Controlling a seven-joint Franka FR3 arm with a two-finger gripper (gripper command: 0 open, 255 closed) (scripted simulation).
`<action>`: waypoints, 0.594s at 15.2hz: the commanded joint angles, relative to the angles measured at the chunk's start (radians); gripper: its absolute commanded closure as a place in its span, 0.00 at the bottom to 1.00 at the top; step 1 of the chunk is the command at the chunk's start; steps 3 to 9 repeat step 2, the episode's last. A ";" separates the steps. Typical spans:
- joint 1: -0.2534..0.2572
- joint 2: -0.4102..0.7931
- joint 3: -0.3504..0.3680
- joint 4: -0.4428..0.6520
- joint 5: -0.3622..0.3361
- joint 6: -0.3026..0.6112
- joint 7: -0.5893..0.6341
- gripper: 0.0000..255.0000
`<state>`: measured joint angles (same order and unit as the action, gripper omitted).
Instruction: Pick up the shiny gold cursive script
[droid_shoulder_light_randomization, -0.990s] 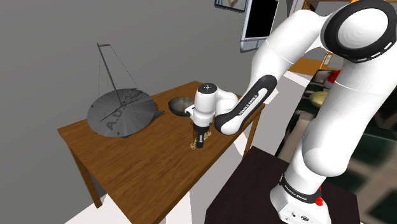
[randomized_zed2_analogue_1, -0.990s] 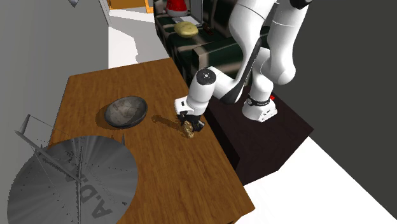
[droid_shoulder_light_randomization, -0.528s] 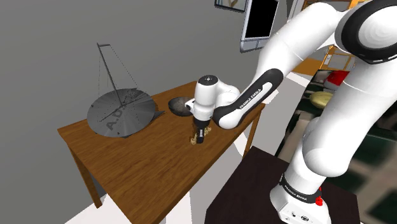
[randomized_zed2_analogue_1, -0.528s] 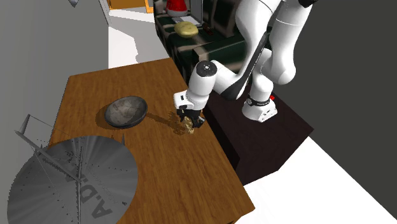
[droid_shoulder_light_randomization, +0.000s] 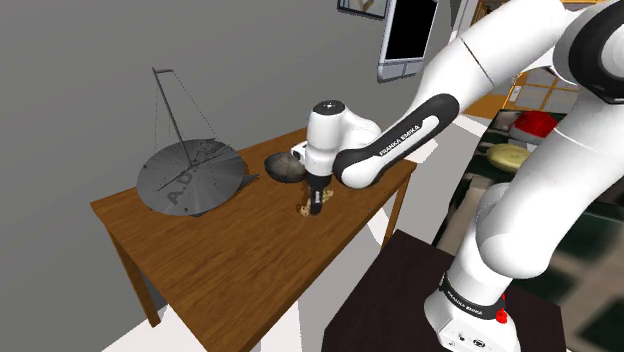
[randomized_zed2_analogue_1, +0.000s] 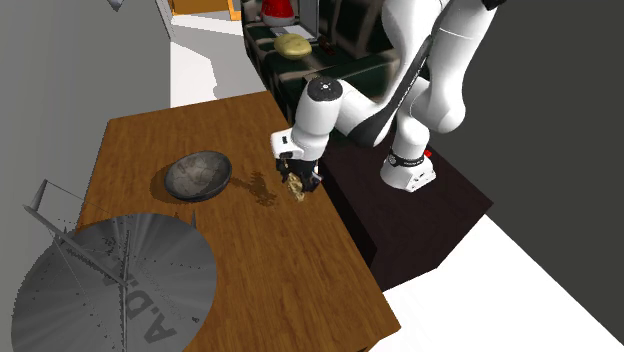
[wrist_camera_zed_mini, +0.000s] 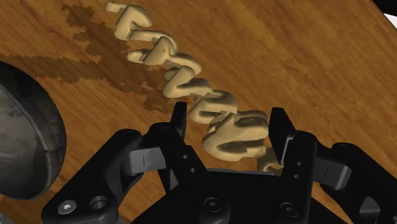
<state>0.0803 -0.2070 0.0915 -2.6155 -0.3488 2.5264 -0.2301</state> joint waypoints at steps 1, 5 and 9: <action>0.004 -0.017 -0.001 0.003 0.011 -0.019 -0.010 1.00; 0.004 -0.017 -0.001 0.002 0.011 -0.019 -0.010 1.00; 0.004 -0.017 -0.001 0.002 0.011 -0.019 -0.010 1.00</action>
